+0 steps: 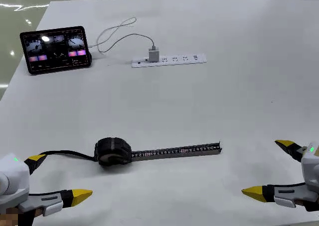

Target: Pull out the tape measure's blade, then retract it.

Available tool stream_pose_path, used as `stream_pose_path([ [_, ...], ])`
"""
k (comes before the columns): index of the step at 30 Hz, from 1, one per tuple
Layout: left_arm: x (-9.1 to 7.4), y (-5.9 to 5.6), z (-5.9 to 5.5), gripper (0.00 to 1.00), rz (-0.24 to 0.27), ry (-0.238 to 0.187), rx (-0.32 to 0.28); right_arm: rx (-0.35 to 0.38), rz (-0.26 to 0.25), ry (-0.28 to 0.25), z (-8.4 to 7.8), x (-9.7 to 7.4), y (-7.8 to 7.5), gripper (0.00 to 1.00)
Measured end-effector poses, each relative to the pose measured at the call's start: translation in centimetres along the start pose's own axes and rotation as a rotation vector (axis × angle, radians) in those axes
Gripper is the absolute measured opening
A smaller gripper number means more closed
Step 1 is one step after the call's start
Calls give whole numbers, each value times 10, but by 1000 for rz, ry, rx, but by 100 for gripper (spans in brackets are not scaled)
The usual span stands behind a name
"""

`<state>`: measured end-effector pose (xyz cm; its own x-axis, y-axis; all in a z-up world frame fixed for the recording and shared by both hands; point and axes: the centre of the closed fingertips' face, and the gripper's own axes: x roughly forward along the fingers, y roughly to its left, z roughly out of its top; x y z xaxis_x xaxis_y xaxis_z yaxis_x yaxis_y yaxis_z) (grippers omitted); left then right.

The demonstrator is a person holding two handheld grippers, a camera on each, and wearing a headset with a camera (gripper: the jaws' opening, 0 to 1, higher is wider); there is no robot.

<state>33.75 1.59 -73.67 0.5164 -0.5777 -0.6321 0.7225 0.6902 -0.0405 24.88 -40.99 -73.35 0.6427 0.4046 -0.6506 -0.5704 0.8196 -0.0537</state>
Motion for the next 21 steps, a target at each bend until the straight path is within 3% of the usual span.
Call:
stream_pose_path([
  [4, -3, -1, 1, 99, -3, -5, 2, 0, -7, 28, -9, -4, 0, 99],
  [10, -5, 2, 4, 99, 3, -19, 2, 11, -8, 23, -15, -10, 4, 99],
  [14, -5, 4, 11, 99, 9, -52, -7, 34, -8, 43, -21, -11, 6, 99],
  [21, -3, 2, 11, 99, 10, -38, -16, 33, -17, 44, -25, -13, 4, 99],
])
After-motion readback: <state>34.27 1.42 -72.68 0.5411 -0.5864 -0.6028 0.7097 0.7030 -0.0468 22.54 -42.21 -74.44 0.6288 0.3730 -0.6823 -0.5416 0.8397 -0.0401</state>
